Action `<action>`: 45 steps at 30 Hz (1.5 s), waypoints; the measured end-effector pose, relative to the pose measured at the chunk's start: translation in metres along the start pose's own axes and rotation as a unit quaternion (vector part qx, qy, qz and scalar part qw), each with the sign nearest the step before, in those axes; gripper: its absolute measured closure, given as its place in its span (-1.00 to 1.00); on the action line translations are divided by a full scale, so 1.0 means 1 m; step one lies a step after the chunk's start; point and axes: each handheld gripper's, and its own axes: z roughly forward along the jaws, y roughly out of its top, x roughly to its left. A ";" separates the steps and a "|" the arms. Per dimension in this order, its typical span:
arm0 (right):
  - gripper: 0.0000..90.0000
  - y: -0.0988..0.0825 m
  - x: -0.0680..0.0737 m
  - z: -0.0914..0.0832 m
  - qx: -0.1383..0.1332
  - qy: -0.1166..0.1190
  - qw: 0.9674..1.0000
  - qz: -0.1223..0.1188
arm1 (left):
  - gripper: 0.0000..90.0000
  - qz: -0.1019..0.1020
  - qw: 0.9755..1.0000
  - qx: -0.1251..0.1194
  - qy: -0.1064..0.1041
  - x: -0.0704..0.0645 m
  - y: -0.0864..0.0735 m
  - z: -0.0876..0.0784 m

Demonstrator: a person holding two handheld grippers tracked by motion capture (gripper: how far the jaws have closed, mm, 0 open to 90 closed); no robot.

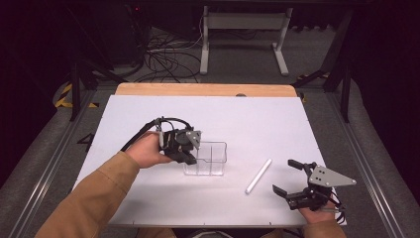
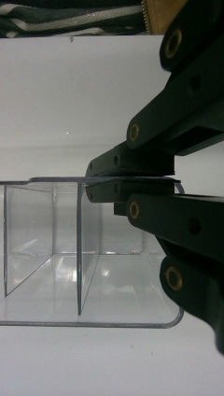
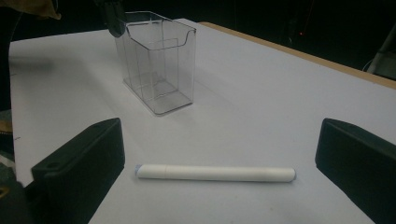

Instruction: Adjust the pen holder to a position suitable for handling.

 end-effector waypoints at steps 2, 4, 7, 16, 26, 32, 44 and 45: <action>-0.95 0.000 0.000 0.000 0.000 0.000 1.000 0.000 | 0.92 -0.001 1.000 -0.002 -0.002 0.000 -0.001 0.000; -0.96 0.001 0.000 0.000 -0.001 0.000 1.000 0.000 | 0.77 -0.006 1.000 -0.007 -0.003 0.000 -0.002 -0.001; -0.96 0.001 0.000 0.001 -0.001 0.000 1.000 -0.001 | 0.69 -0.012 1.000 -0.020 -0.005 0.000 -0.003 -0.006; -0.96 0.001 0.000 -0.001 -0.004 -0.004 1.000 0.000 | -0.07 -0.065 0.987 -0.145 0.002 -0.011 -0.004 -0.028; -0.97 0.001 -0.001 -0.004 -0.006 -0.008 1.000 0.002 | -0.52 -0.125 0.968 -0.211 0.062 -0.027 0.006 -0.030; -0.97 0.002 -0.002 -0.005 -0.006 -0.012 1.000 0.001 | -0.64 -0.138 0.958 -0.239 0.076 -0.031 0.007 -0.033; -0.97 0.003 -0.001 -0.007 -0.009 -0.015 1.000 -0.001 | -0.73 -0.169 0.944 -0.273 0.072 -0.036 0.010 -0.033; -0.97 0.003 -0.001 -0.007 -0.009 -0.015 1.000 -0.001 | -0.73 -0.168 0.943 -0.277 0.072 -0.037 0.011 -0.033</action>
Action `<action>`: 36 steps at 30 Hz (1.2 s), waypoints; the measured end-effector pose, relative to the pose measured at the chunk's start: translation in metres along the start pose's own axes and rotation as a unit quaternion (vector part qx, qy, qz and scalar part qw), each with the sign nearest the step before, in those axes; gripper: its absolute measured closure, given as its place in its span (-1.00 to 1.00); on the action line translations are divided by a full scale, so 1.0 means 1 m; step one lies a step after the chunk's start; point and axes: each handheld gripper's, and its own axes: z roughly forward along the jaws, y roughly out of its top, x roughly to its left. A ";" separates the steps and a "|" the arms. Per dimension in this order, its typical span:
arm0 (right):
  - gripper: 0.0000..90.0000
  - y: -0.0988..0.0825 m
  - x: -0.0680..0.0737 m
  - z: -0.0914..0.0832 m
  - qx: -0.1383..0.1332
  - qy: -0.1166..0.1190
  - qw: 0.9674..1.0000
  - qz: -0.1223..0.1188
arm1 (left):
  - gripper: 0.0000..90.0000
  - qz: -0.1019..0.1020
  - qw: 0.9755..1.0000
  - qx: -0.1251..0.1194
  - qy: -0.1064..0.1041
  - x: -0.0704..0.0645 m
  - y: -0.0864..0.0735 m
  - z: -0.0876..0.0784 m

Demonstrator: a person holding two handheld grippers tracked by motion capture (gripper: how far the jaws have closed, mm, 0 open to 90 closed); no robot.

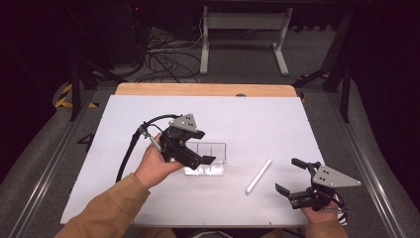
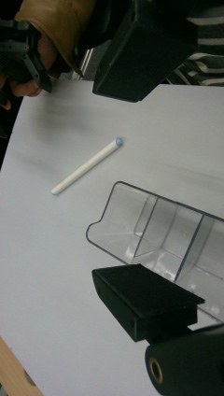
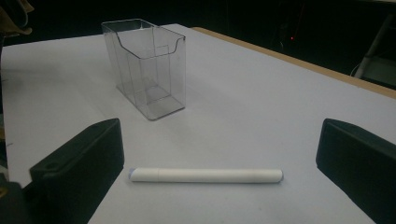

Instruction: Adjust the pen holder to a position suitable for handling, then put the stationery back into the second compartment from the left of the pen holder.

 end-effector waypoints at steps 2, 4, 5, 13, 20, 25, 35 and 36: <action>-0.97 0.000 0.000 -0.001 0.000 0.000 1.000 0.001 | -0.75 -0.001 1.000 -0.003 0.002 -0.002 0.000 0.000; -0.96 0.000 -0.001 -0.001 0.000 -0.001 1.000 0.001 | -0.77 -0.001 1.000 -0.006 0.004 -0.003 0.001 0.001; -0.97 0.000 -0.001 -0.001 0.001 -0.002 1.000 0.001 | -0.80 -0.002 1.000 -0.007 0.006 -0.004 0.001 0.002; -0.97 0.001 -0.001 -0.002 -0.001 -0.005 1.000 0.000 | -0.85 -0.028 0.999 -0.035 0.025 -0.011 0.006 0.010; -0.96 0.001 -0.002 -0.005 -0.005 -0.009 1.000 0.002 | -0.84 -0.037 0.995 -0.055 0.069 -0.024 0.013 0.019; -0.94 0.000 -0.003 -0.006 -0.003 -0.015 1.000 0.008 | -0.83 -0.055 0.992 -0.056 0.101 -0.034 0.019 0.032; -0.94 0.000 -0.004 -0.007 -0.004 -0.019 1.000 0.009 | -0.77 -0.059 0.993 -0.052 0.093 -0.047 0.031 0.052; -0.94 0.001 -0.004 -0.008 -0.003 -0.020 1.000 0.008 | -0.77 -0.056 0.993 -0.054 0.093 -0.049 0.031 0.055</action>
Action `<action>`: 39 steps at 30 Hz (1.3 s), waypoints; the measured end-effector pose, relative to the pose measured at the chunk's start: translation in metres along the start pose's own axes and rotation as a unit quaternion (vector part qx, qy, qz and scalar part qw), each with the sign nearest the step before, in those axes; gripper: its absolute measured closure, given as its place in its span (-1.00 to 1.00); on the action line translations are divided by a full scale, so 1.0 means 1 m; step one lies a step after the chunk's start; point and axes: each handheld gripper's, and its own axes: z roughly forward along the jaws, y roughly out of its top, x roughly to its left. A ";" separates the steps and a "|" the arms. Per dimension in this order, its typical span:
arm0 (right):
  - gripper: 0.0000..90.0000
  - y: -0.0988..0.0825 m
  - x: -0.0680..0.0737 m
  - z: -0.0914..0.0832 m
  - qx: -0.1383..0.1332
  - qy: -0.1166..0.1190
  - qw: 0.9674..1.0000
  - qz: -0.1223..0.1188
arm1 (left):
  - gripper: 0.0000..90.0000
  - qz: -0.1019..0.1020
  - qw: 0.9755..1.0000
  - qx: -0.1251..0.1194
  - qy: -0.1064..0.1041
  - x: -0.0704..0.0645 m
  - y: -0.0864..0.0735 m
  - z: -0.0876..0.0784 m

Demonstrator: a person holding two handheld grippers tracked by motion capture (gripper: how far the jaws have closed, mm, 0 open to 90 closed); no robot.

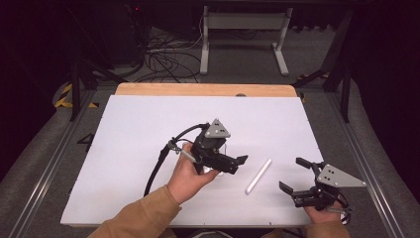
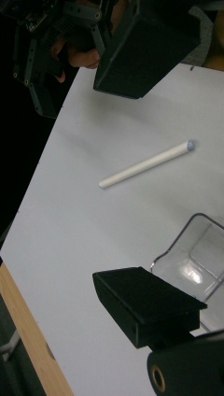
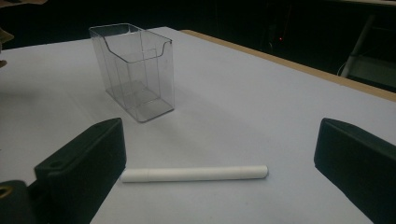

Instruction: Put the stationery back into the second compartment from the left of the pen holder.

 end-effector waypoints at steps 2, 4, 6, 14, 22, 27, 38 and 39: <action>-0.94 0.000 0.000 0.000 0.000 0.000 1.000 0.000 | -0.78 0.001 1.000 0.001 0.004 -0.003 0.001 0.004; -0.93 0.000 0.000 0.000 0.002 0.000 1.000 0.000 | -0.79 -0.002 1.000 -0.002 0.012 -0.006 0.002 0.010; -0.93 0.000 0.000 -0.001 0.004 -0.001 1.000 0.001 | -0.79 -0.001 1.000 0.001 0.017 -0.007 0.002 0.015; -0.93 0.002 -0.002 -0.004 0.002 -0.004 1.000 0.009 | -0.79 -0.025 1.000 0.008 0.014 -0.009 0.002 0.033; -0.93 0.002 -0.001 -0.006 0.002 -0.007 1.000 0.008 | -0.77 -0.030 0.999 0.010 0.014 -0.014 0.001 0.048; -0.93 0.002 -0.001 -0.006 -0.001 -0.007 1.000 0.005 | -0.73 -0.002 1.000 0.014 0.024 -0.019 -0.002 0.055; -0.93 0.003 0.000 -0.007 -0.001 -0.007 1.000 0.006 | -0.64 -0.010 0.999 0.038 0.022 -0.022 -0.004 0.070; -0.93 0.003 0.000 -0.007 -0.001 -0.007 1.000 0.006 | -0.64 -0.012 0.999 0.040 0.020 -0.021 -0.003 0.071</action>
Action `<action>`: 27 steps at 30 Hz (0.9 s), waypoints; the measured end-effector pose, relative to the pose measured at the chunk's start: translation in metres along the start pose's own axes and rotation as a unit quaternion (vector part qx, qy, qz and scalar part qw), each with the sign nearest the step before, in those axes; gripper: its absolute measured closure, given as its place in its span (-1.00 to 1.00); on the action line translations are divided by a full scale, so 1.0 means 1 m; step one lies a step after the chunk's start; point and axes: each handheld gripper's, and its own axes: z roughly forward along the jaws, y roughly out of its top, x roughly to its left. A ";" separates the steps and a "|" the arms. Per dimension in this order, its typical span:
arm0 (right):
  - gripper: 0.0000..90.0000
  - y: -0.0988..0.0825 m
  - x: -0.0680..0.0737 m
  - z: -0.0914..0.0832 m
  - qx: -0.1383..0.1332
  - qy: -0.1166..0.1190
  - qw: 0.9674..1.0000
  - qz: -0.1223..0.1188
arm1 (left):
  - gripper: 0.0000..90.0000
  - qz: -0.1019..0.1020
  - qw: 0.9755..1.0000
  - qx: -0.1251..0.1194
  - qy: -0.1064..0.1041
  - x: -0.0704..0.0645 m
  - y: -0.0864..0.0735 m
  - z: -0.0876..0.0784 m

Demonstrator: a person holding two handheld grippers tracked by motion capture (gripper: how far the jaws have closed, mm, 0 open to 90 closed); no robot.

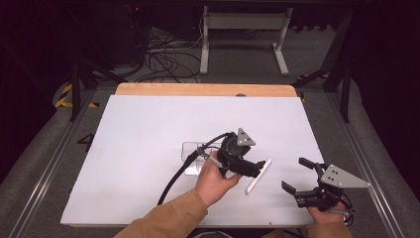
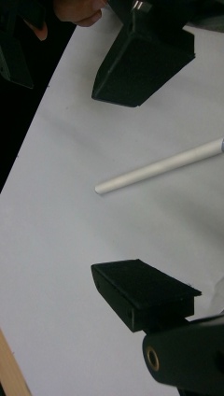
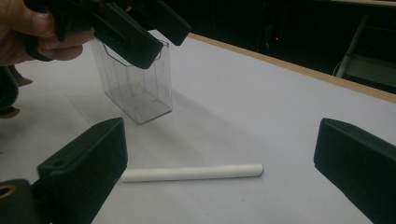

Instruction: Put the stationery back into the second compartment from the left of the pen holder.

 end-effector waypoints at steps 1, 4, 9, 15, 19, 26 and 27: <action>-0.93 0.000 0.000 0.000 0.000 0.001 1.000 0.001 | -0.64 -0.002 1.000 0.004 -0.001 0.000 0.000 0.001; -0.92 0.000 0.000 -0.001 0.002 0.000 1.000 0.000 | -0.64 -0.011 1.000 0.016 -0.004 0.000 0.001 0.005; -0.92 0.001 0.000 -0.002 0.002 0.001 1.000 0.002 | -0.63 -0.006 1.000 0.027 -0.004 -0.002 0.001 0.010; -0.92 0.001 0.000 -0.002 0.001 0.001 1.000 0.002 | -0.58 0.007 0.999 0.043 0.002 -0.006 0.000 0.022; -0.92 0.001 0.000 -0.003 0.000 0.001 1.000 0.001 | -0.56 -0.007 0.998 0.056 -0.007 -0.008 0.000 0.032; -0.92 0.001 0.000 -0.003 0.000 0.002 1.000 0.002 | -0.48 -0.016 0.996 0.083 -0.012 -0.009 -0.001 0.049; -0.92 0.001 0.000 -0.003 0.000 0.002 1.000 0.002 | -0.46 -0.018 0.996 0.088 -0.012 -0.009 -0.001 0.051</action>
